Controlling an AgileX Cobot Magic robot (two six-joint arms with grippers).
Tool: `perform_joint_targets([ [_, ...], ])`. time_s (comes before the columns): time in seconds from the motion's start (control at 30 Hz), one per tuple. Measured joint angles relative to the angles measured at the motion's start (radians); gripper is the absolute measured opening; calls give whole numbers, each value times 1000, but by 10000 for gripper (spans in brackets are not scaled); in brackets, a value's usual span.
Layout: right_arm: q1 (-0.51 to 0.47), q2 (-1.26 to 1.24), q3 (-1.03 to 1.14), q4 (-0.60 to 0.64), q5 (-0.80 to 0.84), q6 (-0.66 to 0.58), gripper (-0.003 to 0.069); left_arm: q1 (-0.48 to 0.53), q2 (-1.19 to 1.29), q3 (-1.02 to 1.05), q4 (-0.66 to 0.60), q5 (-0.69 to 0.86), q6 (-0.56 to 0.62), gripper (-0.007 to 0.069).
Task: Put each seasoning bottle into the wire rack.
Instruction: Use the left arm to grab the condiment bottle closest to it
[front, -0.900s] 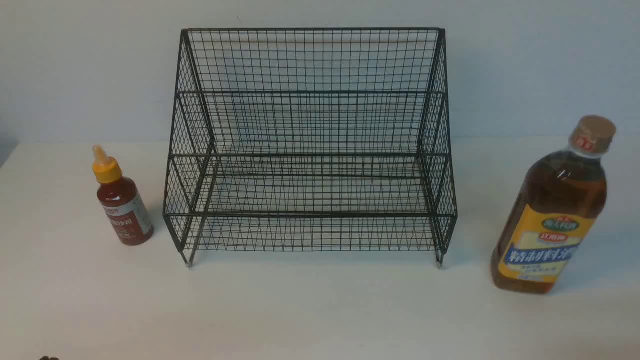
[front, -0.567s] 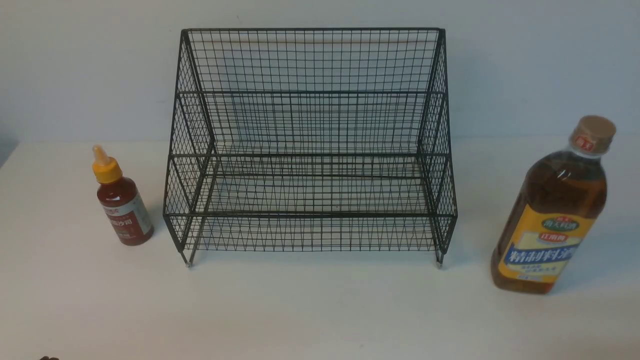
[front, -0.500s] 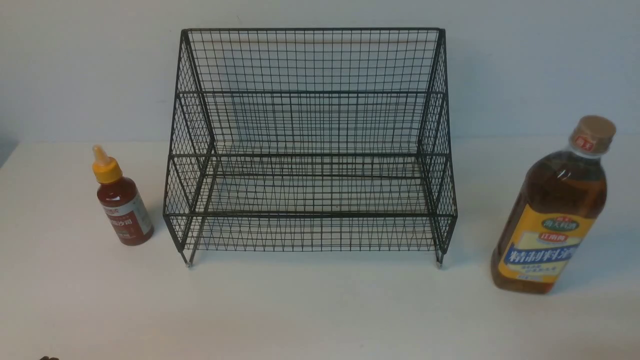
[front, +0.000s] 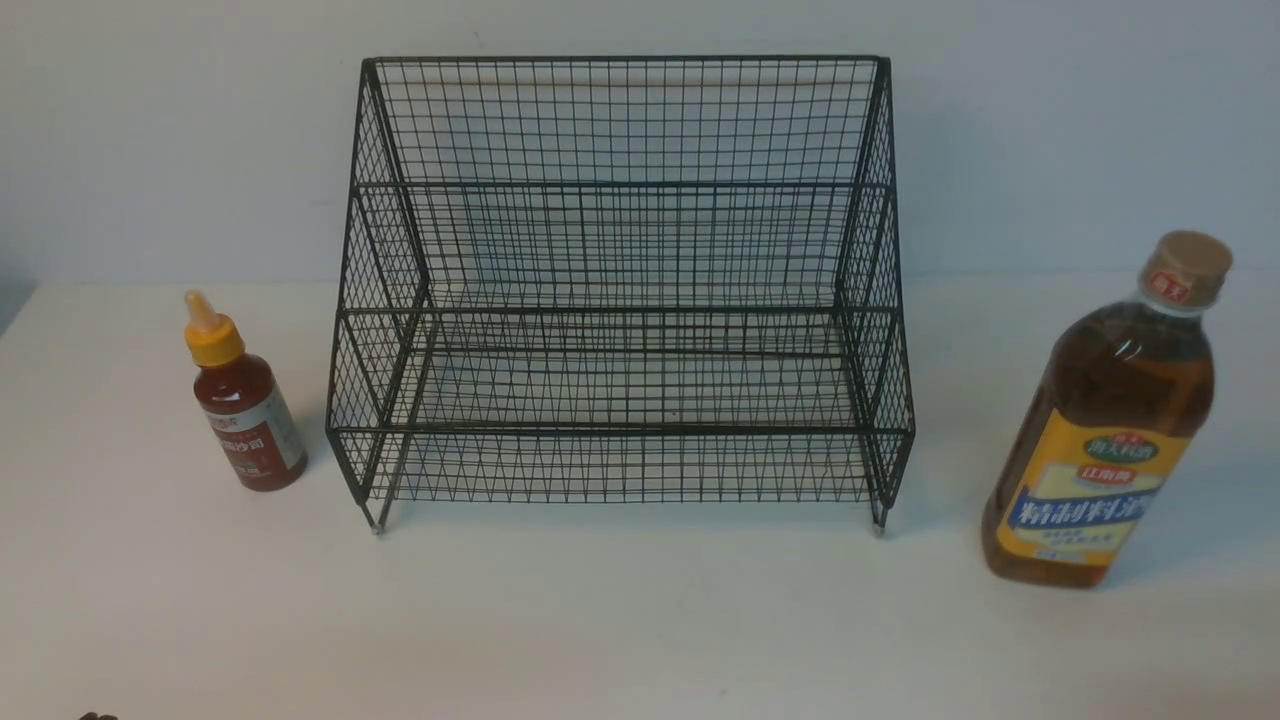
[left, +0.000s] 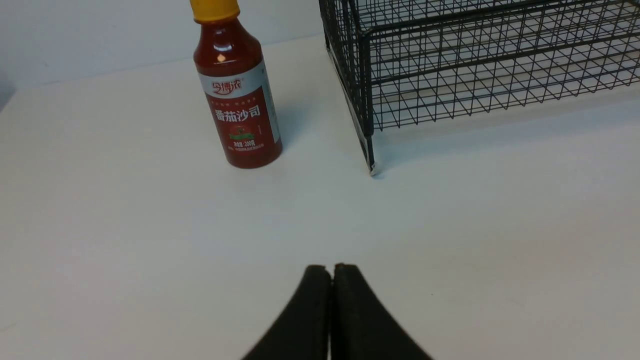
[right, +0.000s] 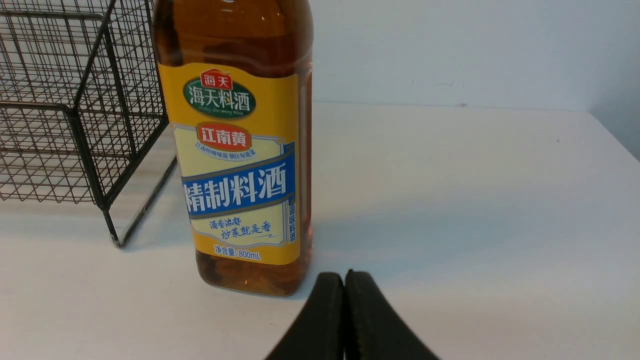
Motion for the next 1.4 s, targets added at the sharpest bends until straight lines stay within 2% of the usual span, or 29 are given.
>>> perform_joint_targets([
  [0.13, 0, 0, 0, 0, 0, 0, -15, 0, 0, 0, -14, -8, -4, -12],
  [0.2, 0, 0, 0, 0, 0, 0, -15, 0, 0, 1, -67, -27, -20, -12],
  [0.27, 0, 0, 0, 0, 0, 0, -15, 0, 0, 2, -187, -103, -64, -12],
  [0.37, 0, 0, 0, 0, 0, 0, -15, 0, 0, 2, -344, -258, -83, -12],
  [0.53, 0, 0, 0, 0, 0, 0, -15, 0, 0, 2, -437, -510, -83, -12],
  [0.57, 0, 0, 0, 0, 0, 1, -15, 0, 0, 2, -454, -668, -77, -12],
  [0.6, 0, 0, 0, 0, 0, 1, -15, 0, 0, 2, -469, -734, -75, -12],
  [0.7, 0, 0, 0, 0, 0, 1, -15, 0, 76, -23, -540, -853, -50, -12],
  [0.83, 0, 0, 0, 0, 0, 1, -15, 0, 247, -79, -538, -838, 25, -12],
  [0.97, 0, 0, 0, 0, 0, 1, -15, 0, 570, -165, -430, -848, 146, -12],
  [1.03, 0, 0, 0, 0, 0, 1, -15, 0, 668, -190, -408, -870, 164, -11],
  [1.13, 0, 0, 0, 0, 0, 1, -15, 0, 871, -243, -397, -935, 173, -11],
  [1.4, 0, 0, 0, 0, 0, 1, -15, 0, 1181, -350, -390, -1088, 133, 13],
])
